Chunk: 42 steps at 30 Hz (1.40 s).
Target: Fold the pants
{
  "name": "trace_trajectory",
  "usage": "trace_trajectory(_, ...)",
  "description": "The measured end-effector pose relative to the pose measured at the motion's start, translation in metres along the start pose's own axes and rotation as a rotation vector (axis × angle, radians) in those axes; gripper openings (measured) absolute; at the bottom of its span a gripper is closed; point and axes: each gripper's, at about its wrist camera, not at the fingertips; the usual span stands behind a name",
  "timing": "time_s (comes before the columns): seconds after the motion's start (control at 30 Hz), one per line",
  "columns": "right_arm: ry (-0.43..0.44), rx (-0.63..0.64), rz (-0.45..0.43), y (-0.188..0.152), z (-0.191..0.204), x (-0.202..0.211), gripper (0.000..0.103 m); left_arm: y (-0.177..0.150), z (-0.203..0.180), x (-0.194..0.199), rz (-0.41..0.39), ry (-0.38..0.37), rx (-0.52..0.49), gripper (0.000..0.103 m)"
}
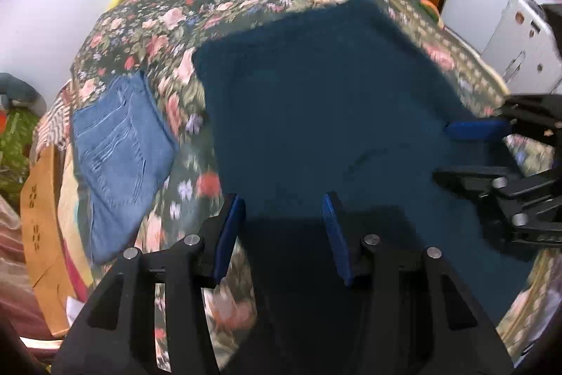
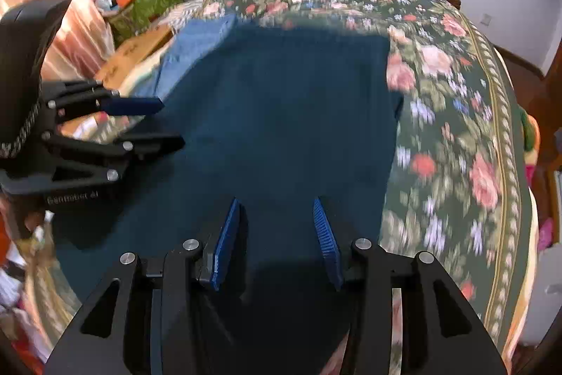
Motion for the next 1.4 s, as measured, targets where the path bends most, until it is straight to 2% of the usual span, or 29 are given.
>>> trace_trajectory(0.07,-0.024,0.008,-0.003,-0.008,0.003,0.011,0.04,-0.013,-0.002,0.009,-0.029,0.023,-0.004,0.048)
trace_trajectory(0.2,-0.028,0.001,0.017,-0.023,0.004,0.025,0.04,-0.033,-0.001,0.028,-0.065,0.013,0.02,0.049)
trace_trajectory(0.4,-0.07,0.033,0.03,-0.043,0.003,0.04,0.041,-0.059,0.008,0.052,-0.111,0.016,0.049,0.062)
trace_trajectory(0.47,-0.096,0.023,0.036,-0.049,0.0,0.045,0.05,-0.067,0.015,0.057,-0.118,-0.003,0.08,0.068)
trace_trajectory(0.53,-0.1,0.013,0.037,-0.054,-0.005,0.047,0.052,-0.075,0.022,0.062,-0.12,-0.009,0.116,0.069)
trace_trajectory(0.6,-0.102,-0.011,0.038,-0.06,-0.011,0.048,0.057,-0.08,0.027,0.062,-0.096,0.002,0.15,0.069)
trace_trajectory(0.67,-0.101,-0.051,0.031,-0.064,-0.02,0.049,0.067,-0.082,0.034,0.059,-0.044,0.038,0.167,0.069)
trace_trajectory(0.7,-0.096,-0.07,0.029,-0.065,-0.024,0.05,0.067,-0.082,0.038,0.059,-0.038,0.035,0.18,0.069)
trace_trajectory(0.83,-0.089,-0.132,0.002,-0.059,-0.035,0.054,0.067,-0.072,0.055,0.065,-0.065,-0.014,0.259,0.069)
trace_trajectory(0.9,-0.062,-0.16,-0.012,-0.054,-0.04,0.053,0.067,-0.06,0.059,0.067,-0.088,-0.061,0.277,0.07)
trace_trajectory(0.97,-0.015,-0.204,-0.016,-0.046,-0.046,0.047,0.068,-0.047,0.063,0.061,-0.083,-0.148,0.304,0.075)
trace_trajectory(1.03,0.021,-0.237,-0.006,-0.042,-0.051,0.038,0.069,-0.037,0.066,0.045,-0.049,-0.225,0.329,0.075)
trace_trajectory(1.2,0.113,-0.294,0.058,-0.034,-0.057,0.002,0.069,-0.017,0.07,-0.006,0.07,-0.338,0.371,0.075)
trace_trajectory(1.3,0.188,-0.323,0.07,-0.03,-0.063,-0.013,0.071,-0.009,0.076,-0.025,0.104,-0.402,0.402,0.076)
trace_trajectory(1.4,0.224,-0.331,0.064,-0.023,-0.065,-0.02,0.075,0.001,0.082,-0.039,0.134,-0.468,0.407,0.076)
Point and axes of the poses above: each gripper's, at about its wrist camera, not at the fingertips, and x roughly against the way its jaws point, z to its left, y to its top, and after that the axes turned 9 degrees about -y, right-handed
